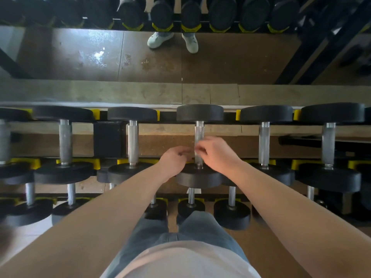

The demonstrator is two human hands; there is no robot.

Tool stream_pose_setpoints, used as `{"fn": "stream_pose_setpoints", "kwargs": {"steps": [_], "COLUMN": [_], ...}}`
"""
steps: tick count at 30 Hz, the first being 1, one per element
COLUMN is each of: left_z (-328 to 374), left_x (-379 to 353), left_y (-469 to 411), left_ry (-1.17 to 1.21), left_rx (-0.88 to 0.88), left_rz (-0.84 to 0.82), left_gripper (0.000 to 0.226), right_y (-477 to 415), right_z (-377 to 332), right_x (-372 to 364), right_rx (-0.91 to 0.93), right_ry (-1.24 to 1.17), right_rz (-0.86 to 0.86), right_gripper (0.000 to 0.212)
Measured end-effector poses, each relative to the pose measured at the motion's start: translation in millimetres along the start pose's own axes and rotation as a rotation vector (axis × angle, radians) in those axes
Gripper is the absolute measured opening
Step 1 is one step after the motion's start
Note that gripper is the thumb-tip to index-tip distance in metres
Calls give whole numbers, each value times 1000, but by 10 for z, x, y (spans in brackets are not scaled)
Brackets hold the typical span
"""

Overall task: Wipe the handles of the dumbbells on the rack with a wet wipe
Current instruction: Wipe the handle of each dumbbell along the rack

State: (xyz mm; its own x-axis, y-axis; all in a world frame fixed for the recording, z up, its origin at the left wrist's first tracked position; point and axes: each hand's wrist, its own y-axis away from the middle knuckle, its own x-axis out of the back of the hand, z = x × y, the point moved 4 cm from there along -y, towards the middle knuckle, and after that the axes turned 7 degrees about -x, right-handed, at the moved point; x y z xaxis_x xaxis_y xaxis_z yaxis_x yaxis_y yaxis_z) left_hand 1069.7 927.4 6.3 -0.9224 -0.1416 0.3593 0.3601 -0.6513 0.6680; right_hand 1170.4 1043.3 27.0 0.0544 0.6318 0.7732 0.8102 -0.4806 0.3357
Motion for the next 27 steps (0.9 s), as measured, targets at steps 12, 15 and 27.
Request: {"fn": "stream_pose_setpoints", "kwargs": {"steps": [12, 15, 27], "left_z": [-10, 14, -12], "left_x": [58, 22, 78], "left_y": [-60, -58, -119], "left_ry": [60, 58, 96], "left_rx": [-19, -61, -37], "left_rz": [16, -5, 78], "left_gripper": [41, 31, 23], "right_y": [165, 186, -40], "right_z": [-16, -9, 32], "right_x": [-143, -123, 54], "right_rx": [21, 13, -143], "right_ry": [63, 88, -71], "right_rz": [20, -59, 241], "right_gripper": [20, 20, 18]}}
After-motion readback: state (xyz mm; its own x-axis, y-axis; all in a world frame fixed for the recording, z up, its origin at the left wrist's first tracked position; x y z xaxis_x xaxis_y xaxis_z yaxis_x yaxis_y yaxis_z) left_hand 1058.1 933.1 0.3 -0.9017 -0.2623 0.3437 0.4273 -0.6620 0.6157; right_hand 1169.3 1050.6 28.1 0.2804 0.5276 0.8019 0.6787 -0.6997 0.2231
